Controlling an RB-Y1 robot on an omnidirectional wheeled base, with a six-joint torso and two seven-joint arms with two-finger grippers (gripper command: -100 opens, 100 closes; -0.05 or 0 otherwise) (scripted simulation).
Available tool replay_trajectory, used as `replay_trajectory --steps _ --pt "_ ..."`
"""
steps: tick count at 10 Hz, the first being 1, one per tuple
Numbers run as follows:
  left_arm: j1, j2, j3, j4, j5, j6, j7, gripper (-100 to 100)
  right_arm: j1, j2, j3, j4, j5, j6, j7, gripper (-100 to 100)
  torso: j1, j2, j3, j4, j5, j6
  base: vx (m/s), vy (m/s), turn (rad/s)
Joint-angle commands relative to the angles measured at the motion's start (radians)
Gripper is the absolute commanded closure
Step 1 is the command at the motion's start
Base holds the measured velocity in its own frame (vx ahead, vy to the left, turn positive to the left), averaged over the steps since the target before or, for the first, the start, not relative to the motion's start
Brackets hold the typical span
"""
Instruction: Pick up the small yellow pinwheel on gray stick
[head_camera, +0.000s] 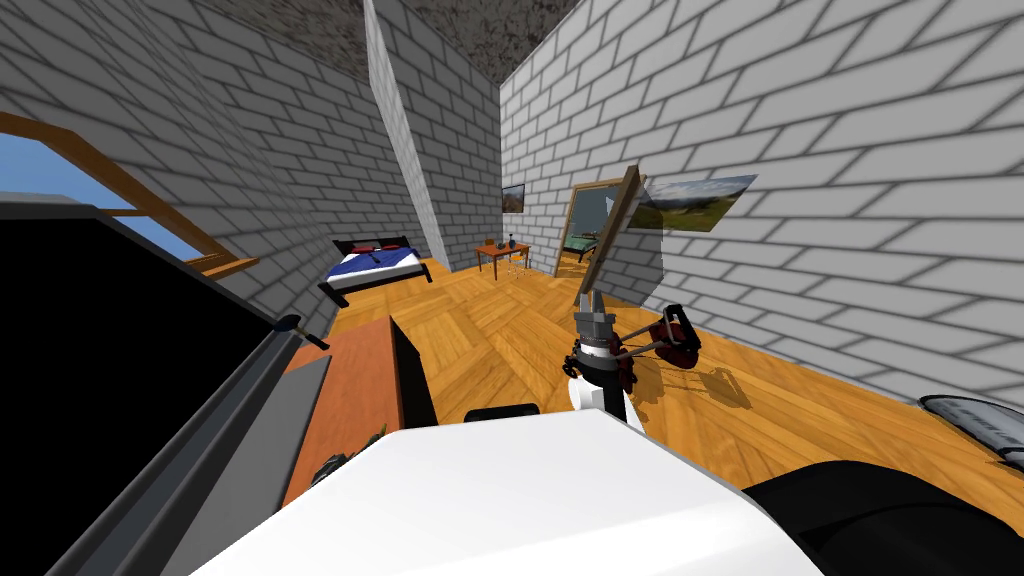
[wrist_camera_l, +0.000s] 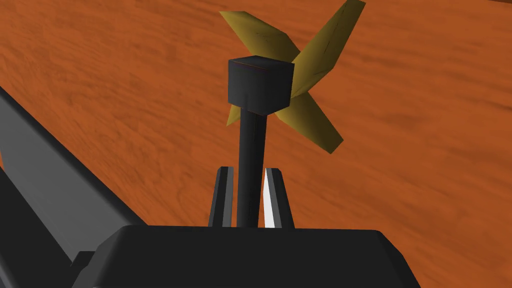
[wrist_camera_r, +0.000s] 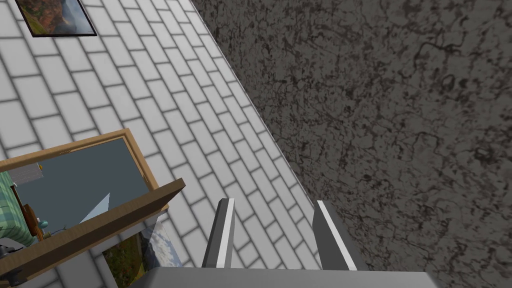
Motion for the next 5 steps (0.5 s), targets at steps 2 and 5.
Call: replay_trajectory --steps 2,5 --pt "0.0 0.0 0.0 0.0 0.0 0.0 0.0 0 0.0 0.0 0.0 0.0 0.0 0.0 0.0 0 0.0 0.0 0.0 0.0 0.0 0.0 0.0 0.0 0.0" --pt "0.013 0.002 -0.007 -0.002 -0.013 -0.016 0.01 0 0.0 0.0 0.0 0.0 0.0 0.0 0.0 0 0.0 -0.002 -0.001 0.0 0.0 0.0 0.032 0.006 0.095"
